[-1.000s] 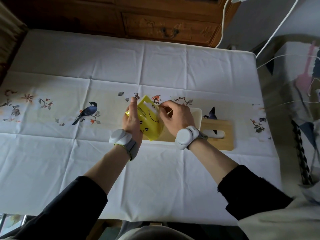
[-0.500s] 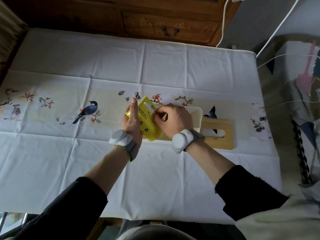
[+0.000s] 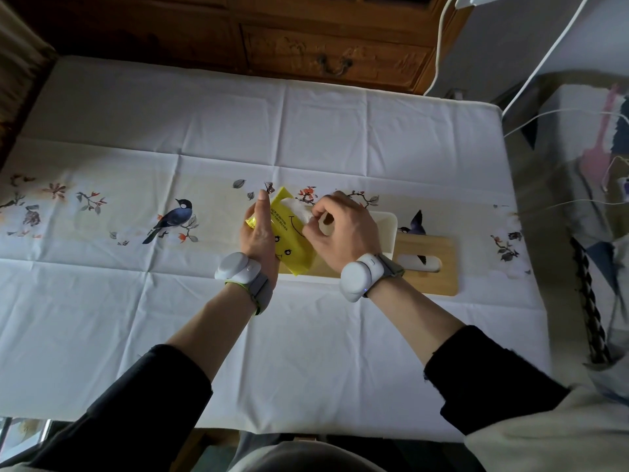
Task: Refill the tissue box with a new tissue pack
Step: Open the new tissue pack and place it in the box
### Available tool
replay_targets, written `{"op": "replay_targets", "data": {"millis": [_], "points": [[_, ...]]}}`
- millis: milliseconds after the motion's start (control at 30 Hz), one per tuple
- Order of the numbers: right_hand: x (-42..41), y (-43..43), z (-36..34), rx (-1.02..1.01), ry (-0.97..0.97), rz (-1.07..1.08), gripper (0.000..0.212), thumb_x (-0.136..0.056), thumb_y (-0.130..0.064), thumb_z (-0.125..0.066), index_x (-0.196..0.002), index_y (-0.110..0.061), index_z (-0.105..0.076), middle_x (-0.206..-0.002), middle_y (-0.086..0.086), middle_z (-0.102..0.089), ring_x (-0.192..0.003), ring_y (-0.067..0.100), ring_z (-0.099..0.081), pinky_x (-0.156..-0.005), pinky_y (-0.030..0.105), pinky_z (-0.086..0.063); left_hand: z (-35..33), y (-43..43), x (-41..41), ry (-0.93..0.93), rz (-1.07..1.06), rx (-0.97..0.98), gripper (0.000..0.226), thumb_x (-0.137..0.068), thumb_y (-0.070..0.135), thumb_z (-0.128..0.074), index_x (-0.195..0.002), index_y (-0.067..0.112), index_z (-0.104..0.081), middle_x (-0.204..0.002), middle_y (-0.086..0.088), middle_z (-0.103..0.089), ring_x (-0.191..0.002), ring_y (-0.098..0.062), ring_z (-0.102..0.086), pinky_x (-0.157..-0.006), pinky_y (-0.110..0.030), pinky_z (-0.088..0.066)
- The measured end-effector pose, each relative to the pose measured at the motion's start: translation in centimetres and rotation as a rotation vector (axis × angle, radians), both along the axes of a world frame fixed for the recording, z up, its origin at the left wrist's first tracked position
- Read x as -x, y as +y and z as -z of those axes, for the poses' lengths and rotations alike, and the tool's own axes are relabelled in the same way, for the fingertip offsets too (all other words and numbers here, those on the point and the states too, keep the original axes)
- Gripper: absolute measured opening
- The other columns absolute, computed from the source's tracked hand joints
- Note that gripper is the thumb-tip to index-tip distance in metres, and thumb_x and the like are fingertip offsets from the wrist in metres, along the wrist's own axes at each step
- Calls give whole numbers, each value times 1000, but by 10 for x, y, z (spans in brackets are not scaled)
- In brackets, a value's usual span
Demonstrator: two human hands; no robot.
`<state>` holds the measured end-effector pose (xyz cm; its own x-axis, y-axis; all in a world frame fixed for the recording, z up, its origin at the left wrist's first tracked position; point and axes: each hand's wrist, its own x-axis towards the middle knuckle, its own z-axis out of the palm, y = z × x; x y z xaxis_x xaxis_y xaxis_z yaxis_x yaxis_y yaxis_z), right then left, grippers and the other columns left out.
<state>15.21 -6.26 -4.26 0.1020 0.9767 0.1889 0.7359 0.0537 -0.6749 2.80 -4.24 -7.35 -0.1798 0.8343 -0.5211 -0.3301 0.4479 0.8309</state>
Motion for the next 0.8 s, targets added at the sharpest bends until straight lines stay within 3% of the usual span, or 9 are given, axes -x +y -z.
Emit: {"op": "replay_targets", "data": {"millis": [133,233,333,433,533,633,800], "points": [[-8,6,-3,42,179,-19,5,-80,-11,-57,-76,-9,-55,-61,-14,-54,-55,3,-48,-54,24,-40,-4,2,0,-18,-15,7,45,-86,57,-51,-109,21,-62,-68,1,-59,-60,-14,-60,-53,-23,-49],[-12,9,2,115,260,5,6,-88,-11,-51,-84,-6,-52,-53,-17,-44,-47,0,-46,-49,13,-31,-7,3,0,-41,-27,11,40,-85,57,-52,-101,22,-63,-69,3,-63,-64,-14,-64,-56,-25,-52],[-11,7,6,209,343,-49,7,-92,-20,-53,-90,-15,-49,-58,-17,-49,-52,-8,-52,-51,6,-34,-9,3,-1,-24,-31,30,36,-85,59,-51,-93,26,-64,-62,8,-66,-62,-12,-67,-53,-24,-53],[-14,5,11,318,322,-98,22,-82,-31,-67,-93,-16,-55,-77,-5,-66,-68,5,-61,-60,15,-46,-9,2,0,2,-45,40,33,-86,59,-49,-81,30,-63,-54,13,-67,-59,-8,-67,-60,-29,-58],[-17,1,14,331,241,-132,22,-80,-29,-68,-73,-13,-54,-66,2,-60,-60,18,-51,-59,30,-43,-9,2,2,17,-52,65,34,-84,61,-50,-86,29,-63,-56,13,-65,-56,-7,-65,-59,-28,-56],[-21,3,14,282,194,-123,30,-85,-27,-63,-70,-3,-56,-58,12,-51,-56,19,-39,-54,32,-33,-6,1,3,20,-46,80,37,-85,60,-50,-83,25,-60,-54,9,-58,-50,-8,-60,-51,-23,-50],[-28,4,10,205,173,-125,34,-91,-24,-56,-66,0,-53,-53,7,-40,-55,19,-32,-53,29,-26,-4,1,3,27,-9,67,39,-84,61,-49,-83,24,-60,-46,13,-55,-47,-6,-57,-48,-19,-45]]}}
